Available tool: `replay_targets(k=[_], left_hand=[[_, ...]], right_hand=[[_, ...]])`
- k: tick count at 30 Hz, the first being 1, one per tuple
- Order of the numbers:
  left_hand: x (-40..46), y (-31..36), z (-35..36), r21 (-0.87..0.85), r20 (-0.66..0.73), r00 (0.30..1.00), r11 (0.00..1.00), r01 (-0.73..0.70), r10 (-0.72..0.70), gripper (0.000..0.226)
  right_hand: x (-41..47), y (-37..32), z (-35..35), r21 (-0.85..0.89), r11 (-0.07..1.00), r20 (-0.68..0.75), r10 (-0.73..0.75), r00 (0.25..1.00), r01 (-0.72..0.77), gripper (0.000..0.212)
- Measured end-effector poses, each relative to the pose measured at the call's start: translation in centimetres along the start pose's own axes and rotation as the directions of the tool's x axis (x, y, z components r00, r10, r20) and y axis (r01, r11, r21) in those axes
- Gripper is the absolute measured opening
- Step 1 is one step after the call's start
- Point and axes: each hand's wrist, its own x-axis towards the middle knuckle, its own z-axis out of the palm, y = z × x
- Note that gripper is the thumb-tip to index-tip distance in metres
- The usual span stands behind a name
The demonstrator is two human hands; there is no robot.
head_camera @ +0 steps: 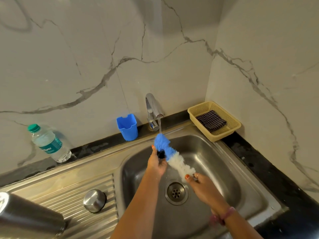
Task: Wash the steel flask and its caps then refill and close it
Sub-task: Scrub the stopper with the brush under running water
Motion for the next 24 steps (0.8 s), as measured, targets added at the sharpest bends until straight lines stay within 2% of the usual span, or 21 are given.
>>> replay_targets(k=[7,11,17,24], left_hand=[[-0.7,0.2,-0.4,0.013,0.004,1.000,1.000,0.020,-0.020,0.037],[-0.4,0.2,-0.9,0.045,0.041,0.999,0.999,-0.005,0.003,0.036],[-0.9,0.4,-1.1,0.013,0.093,0.996,1.000,-0.006,0.004,0.033],[-0.4,0.6,-1.2,0.015,0.059,0.998,1.000,0.015,-0.016,0.035]], right_hand=[[0.6,0.0,-1.5,0.011,0.998,-0.043,0.069,0.997,-0.069,0.025],[0.6,-0.5,-1.2,-0.005,0.999,0.014,0.033,0.999,-0.033,0.030],[0.8,0.1,-1.4,0.002,0.996,-0.021,0.093,0.995,-0.093,0.028],[0.4,0.5,-1.1,0.028,0.996,-0.017,0.088,0.996,-0.088,0.032]])
